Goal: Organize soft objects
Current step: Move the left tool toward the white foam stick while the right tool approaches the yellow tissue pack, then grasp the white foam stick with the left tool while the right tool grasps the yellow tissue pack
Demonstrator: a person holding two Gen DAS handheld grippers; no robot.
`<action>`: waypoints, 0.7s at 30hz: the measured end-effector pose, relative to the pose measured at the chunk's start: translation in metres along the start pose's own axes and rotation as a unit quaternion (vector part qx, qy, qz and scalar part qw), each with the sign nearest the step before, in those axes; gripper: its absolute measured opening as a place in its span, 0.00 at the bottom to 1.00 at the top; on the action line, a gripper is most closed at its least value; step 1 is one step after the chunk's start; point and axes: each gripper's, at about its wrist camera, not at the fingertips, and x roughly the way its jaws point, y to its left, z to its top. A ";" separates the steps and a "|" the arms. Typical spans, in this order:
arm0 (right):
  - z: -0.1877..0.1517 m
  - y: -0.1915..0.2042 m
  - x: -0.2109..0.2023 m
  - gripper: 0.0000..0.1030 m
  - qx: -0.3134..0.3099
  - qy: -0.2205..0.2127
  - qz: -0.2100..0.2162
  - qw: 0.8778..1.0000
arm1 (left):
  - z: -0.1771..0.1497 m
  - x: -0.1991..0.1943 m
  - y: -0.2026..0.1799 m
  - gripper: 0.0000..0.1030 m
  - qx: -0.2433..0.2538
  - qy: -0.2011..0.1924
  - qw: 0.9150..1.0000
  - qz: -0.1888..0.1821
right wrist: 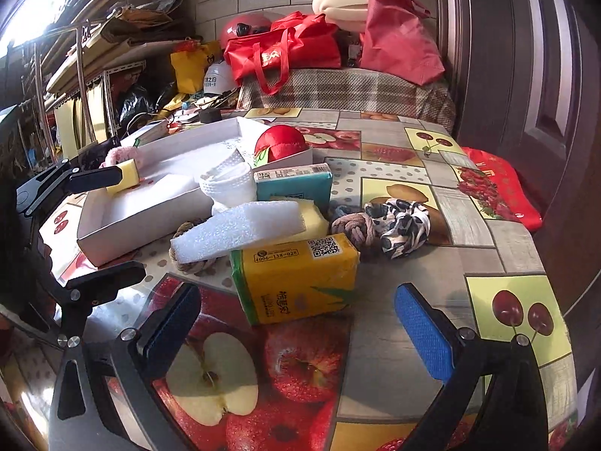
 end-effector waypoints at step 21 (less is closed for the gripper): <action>0.007 -0.032 0.024 0.67 0.060 0.043 0.031 0.997 | 0.031 0.055 -0.015 0.59 -0.012 0.040 0.998 -0.055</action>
